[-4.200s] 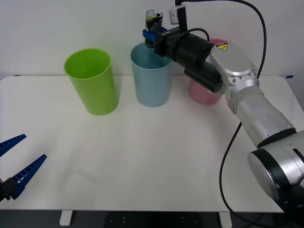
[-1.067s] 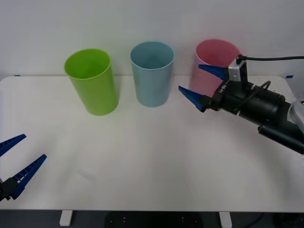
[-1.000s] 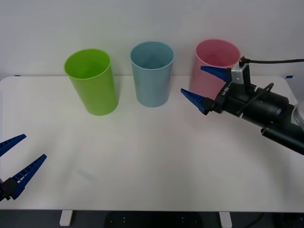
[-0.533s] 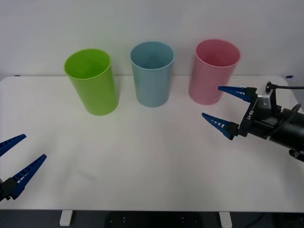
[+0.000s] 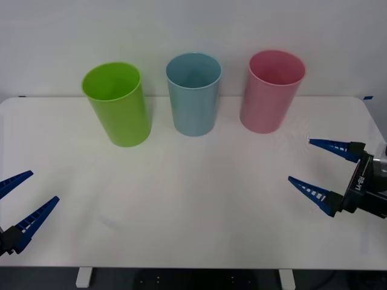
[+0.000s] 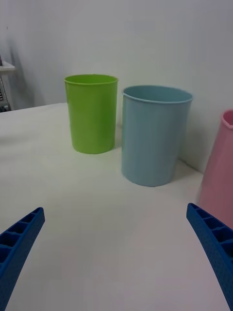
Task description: Grasp the object on the table and drop it into the matching bin: aluminum can to the light blue bin, PET bottle to the pink bin.
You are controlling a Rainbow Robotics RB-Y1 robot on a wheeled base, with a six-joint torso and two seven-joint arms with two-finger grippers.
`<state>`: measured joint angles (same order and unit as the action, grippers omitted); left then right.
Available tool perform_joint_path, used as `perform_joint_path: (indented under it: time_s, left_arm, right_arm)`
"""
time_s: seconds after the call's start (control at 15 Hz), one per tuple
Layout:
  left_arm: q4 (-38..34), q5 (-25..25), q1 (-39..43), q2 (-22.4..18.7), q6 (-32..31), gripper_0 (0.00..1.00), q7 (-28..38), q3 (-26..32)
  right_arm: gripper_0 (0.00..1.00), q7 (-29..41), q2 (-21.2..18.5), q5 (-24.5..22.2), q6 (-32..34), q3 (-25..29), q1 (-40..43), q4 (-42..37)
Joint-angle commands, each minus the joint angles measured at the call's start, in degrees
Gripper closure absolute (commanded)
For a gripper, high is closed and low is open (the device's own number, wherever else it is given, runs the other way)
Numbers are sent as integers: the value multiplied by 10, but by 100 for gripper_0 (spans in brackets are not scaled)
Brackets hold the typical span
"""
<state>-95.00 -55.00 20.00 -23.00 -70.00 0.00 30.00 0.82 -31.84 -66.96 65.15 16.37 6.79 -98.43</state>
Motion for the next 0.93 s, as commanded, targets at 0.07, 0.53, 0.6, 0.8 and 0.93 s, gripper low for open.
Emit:
perform_joint_path:
  time_s: [0.07, 0.53, 0.6, 0.8, 0.93]
  left_arm:
    - [0, 0, 0, 0, 0, 0, 0, 0]
    - [0, 0, 0, 0, 0, 0, 0, 0]
    - [0, 0, 0, 0, 0, 0, 0, 0]
    - [0, 0, 0, 0, 0, 0, 0, 0]
    - [0, 0, 0, 0, 0, 0, 0, 0]
  right_arm:
    - [0, 11, -1, 0, 7, 20, 48, -37]
    - [0, 16, -1, 1, 37, 56, 144, -74]
    - [0, 16, -1, -1, 40, 61, 156, -78]
    - [0, 16, -1, -2, 40, 62, 158, -79]
    - [0, 16, -1, -2, 40, 62, 158, -79]
